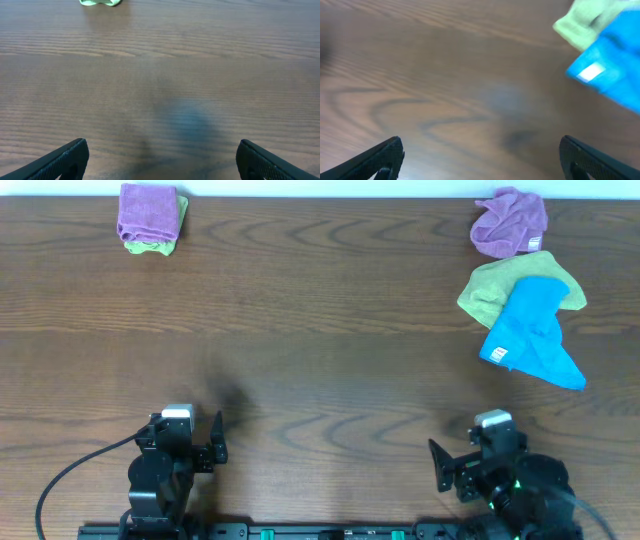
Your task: Fold the cloth
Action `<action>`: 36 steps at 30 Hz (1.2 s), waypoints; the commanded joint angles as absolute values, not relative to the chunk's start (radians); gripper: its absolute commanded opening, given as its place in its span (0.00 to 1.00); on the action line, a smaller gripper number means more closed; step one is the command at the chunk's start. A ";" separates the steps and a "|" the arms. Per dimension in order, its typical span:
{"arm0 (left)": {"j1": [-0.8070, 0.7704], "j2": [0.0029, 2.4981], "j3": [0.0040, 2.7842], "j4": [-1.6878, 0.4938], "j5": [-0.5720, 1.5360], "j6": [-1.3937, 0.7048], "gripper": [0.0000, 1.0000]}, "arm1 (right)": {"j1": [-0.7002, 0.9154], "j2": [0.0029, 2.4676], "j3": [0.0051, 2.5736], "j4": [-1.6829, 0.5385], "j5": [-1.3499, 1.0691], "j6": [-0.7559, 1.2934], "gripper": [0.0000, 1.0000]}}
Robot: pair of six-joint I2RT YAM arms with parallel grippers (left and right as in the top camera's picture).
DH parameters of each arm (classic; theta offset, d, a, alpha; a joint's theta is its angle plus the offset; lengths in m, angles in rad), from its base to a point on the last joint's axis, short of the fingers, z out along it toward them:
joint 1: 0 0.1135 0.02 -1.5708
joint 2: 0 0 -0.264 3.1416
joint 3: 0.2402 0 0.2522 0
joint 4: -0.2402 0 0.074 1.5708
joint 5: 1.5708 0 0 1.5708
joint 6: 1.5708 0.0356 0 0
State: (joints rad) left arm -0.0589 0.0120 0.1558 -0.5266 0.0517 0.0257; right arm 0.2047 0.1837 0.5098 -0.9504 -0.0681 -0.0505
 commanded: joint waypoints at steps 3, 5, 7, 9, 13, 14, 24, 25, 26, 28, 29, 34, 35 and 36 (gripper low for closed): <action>-0.053 0.004 0.142 -0.522 0.045 0.015 0.95 | 0.169 0.049 0.376 -0.911 -0.011 -0.301 0.99; -0.053 0.005 0.142 -0.522 0.045 0.015 0.95 | 0.170 0.004 0.314 -0.908 -0.011 -0.300 0.99; -0.053 0.005 0.142 -0.522 0.045 0.015 0.95 | 0.171 0.005 0.264 -0.908 -0.011 -0.300 0.99; -0.053 0.004 0.142 -0.522 0.045 0.015 0.95 | 0.171 0.005 0.233 -0.901 -0.011 -0.300 0.99; -0.053 0.004 0.142 -0.522 0.045 0.015 0.95 | 0.171 0.006 0.199 -0.868 -0.011 -0.300 0.99; -0.053 0.004 0.142 -0.522 0.045 0.015 0.95 | 0.171 0.006 0.199 -0.867 -0.011 -0.300 0.99; -0.053 0.004 0.142 -0.522 0.045 0.015 0.95 | 0.171 0.006 0.199 -0.867 -0.011 -0.300 0.99; -0.053 0.005 0.142 -0.522 0.045 0.015 0.95 | 0.171 0.006 0.199 -0.867 -0.011 -0.300 0.99; -0.053 0.004 0.142 -0.522 0.045 0.015 0.95 | 0.171 0.006 0.199 -0.867 -0.011 -0.300 0.99; -0.053 0.004 0.142 -0.522 0.045 0.015 0.95 | 0.171 0.006 0.199 -0.867 -0.011 -0.300 0.99; -0.053 0.005 0.142 -0.522 0.045 0.015 0.95 | 0.171 0.006 0.199 -0.867 -0.011 -0.300 0.99; -0.053 0.005 0.142 -0.522 0.045 0.015 0.95 | 0.171 0.006 0.199 -0.867 -0.011 -0.300 0.99; -0.053 0.004 0.142 -0.522 0.045 0.015 0.95 | 0.171 0.006 0.199 -0.867 -0.011 -0.300 0.99; -0.053 0.005 0.142 -0.522 0.045 0.015 0.95 | 0.171 0.006 0.199 -0.867 -0.011 -0.300 0.99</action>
State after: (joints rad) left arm -0.0589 0.0120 0.1558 -0.5266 0.0517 0.0257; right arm 0.1738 0.0162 0.2127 -0.8658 -0.0212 -0.2821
